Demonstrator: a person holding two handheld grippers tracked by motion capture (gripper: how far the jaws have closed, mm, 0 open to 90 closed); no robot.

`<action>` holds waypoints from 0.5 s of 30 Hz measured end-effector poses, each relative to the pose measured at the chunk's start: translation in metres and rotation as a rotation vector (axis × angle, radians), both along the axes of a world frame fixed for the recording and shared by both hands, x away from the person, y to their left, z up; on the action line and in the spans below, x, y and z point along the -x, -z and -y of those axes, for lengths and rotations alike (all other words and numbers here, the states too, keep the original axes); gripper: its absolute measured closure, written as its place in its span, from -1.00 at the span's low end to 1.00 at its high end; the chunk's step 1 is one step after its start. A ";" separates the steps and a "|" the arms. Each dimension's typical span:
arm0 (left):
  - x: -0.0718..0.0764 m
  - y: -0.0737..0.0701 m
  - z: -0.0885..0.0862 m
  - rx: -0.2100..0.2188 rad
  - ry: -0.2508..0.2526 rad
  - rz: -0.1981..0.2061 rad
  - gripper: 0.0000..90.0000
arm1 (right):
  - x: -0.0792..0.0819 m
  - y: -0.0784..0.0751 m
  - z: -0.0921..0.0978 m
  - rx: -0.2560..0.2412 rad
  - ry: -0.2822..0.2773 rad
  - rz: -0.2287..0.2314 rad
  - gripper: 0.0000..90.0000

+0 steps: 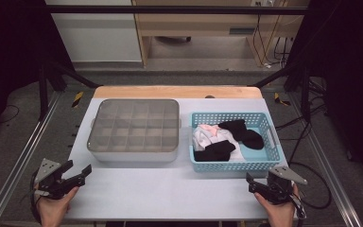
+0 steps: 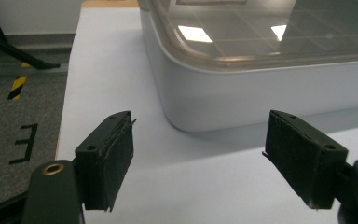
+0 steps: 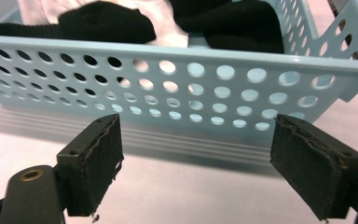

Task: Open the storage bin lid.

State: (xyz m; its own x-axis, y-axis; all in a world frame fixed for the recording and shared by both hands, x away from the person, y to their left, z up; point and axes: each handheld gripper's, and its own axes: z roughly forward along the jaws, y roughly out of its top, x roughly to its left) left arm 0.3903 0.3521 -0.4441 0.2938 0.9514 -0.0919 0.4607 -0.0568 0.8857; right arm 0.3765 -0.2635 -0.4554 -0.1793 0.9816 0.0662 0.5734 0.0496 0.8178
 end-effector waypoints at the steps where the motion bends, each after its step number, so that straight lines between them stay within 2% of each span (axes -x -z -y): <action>1: 0.000 -0.001 0.001 0.004 0.003 -0.003 -0.49 | 0.001 -0.001 0.000 0.001 -0.001 0.005 -0.61; 7: -0.001 -0.007 -0.002 0.010 -0.019 -0.002 -0.49 | 0.005 -0.005 -0.004 -0.016 -0.010 0.026 -0.61; 9: -0.004 -0.011 -0.004 0.018 -0.019 -0.006 -0.49 | 0.008 -0.007 -0.008 -0.043 -0.025 0.024 -0.59; 10: -0.006 -0.015 -0.007 0.042 -0.024 0.000 -0.49 | 0.008 -0.009 -0.009 -0.044 -0.030 0.026 -0.59; 15: -0.009 -0.023 -0.009 0.055 -0.014 0.000 -0.49 | 0.009 -0.020 -0.014 -0.042 -0.046 0.046 -0.57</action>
State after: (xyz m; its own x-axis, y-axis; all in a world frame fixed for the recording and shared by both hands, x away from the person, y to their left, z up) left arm 0.3992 0.3615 -0.4216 0.2808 0.9488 -0.1445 0.4615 -0.0015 0.8872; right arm 0.3677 -0.2499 -0.4357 -0.2274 0.9689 0.0975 0.5333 0.0401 0.8450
